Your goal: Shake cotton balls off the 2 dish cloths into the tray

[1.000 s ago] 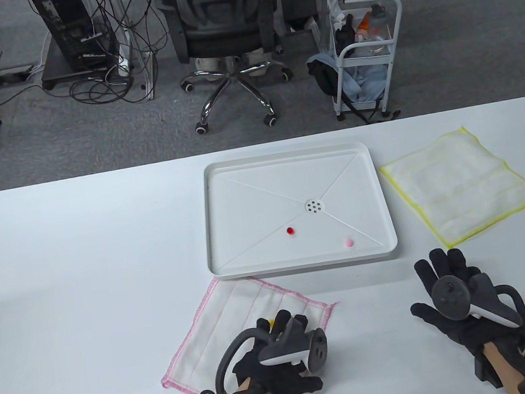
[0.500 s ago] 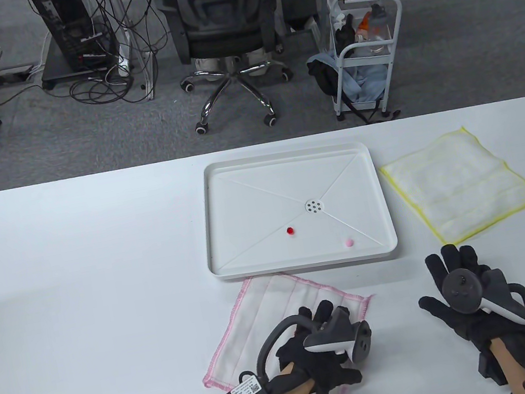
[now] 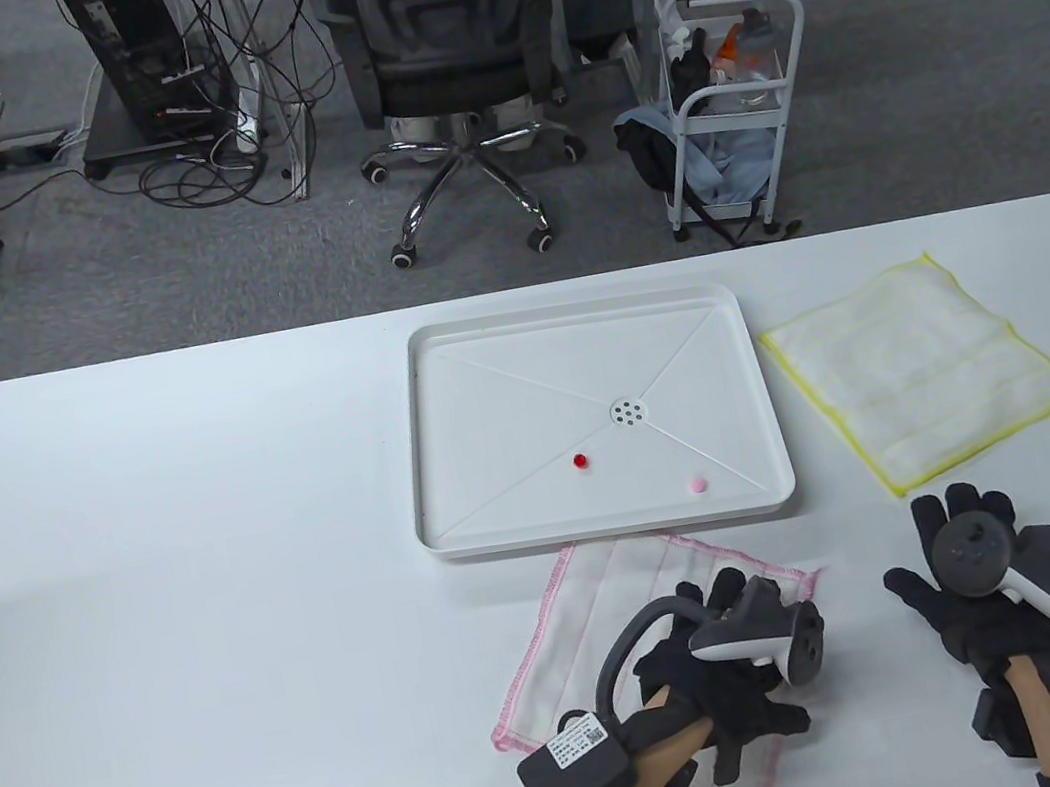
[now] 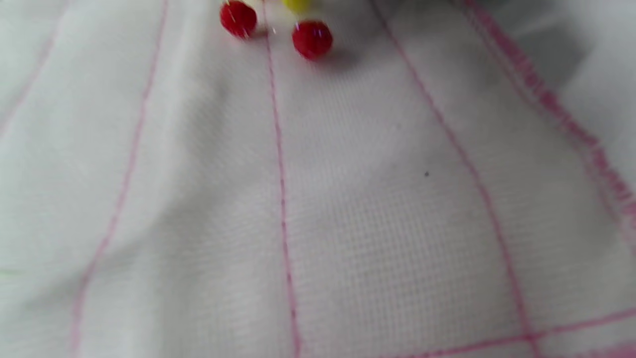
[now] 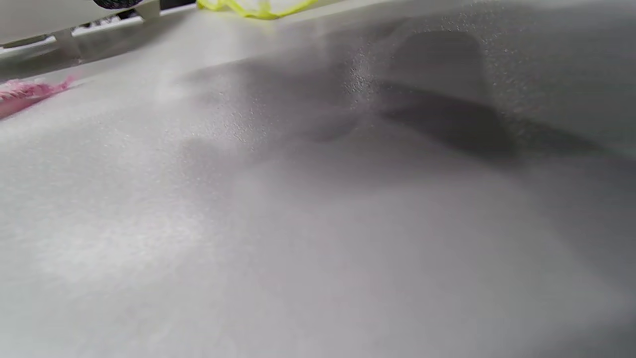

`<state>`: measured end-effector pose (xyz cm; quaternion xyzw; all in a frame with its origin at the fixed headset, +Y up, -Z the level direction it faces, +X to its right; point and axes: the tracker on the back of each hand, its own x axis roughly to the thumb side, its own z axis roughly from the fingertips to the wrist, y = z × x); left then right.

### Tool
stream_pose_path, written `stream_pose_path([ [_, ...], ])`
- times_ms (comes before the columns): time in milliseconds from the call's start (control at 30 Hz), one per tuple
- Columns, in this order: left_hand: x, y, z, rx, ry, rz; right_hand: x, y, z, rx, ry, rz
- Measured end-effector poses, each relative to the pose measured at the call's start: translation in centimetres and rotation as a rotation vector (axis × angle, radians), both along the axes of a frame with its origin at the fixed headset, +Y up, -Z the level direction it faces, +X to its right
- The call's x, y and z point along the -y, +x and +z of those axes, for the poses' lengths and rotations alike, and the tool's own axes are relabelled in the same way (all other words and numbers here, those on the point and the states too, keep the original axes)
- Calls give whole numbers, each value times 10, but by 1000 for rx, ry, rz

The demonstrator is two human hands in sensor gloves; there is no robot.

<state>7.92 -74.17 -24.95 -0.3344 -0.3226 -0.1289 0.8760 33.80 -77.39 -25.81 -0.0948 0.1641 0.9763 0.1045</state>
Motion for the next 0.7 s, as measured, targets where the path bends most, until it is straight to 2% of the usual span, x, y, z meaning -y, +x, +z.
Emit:
stream_pose_path([
  [167,-48,-70,0,-119,121,215,-19,-29,6,-124,140,-4],
  [267,-54,-115,2,-258,207,270,-26,-55,12,-181,176,-2],
  [300,-52,-126,3,-314,231,279,-27,-63,13,-190,171,-2],
  [333,-47,-143,4,-423,254,304,-27,-75,14,-207,152,-4],
  [467,-20,-170,5,-641,177,291,-20,-106,10,-232,38,14],
  [600,6,-164,2,-691,104,119,-11,-126,0,-225,-64,82],
  [700,12,-155,-2,-697,132,12,-6,-137,-5,-213,-143,93],
])
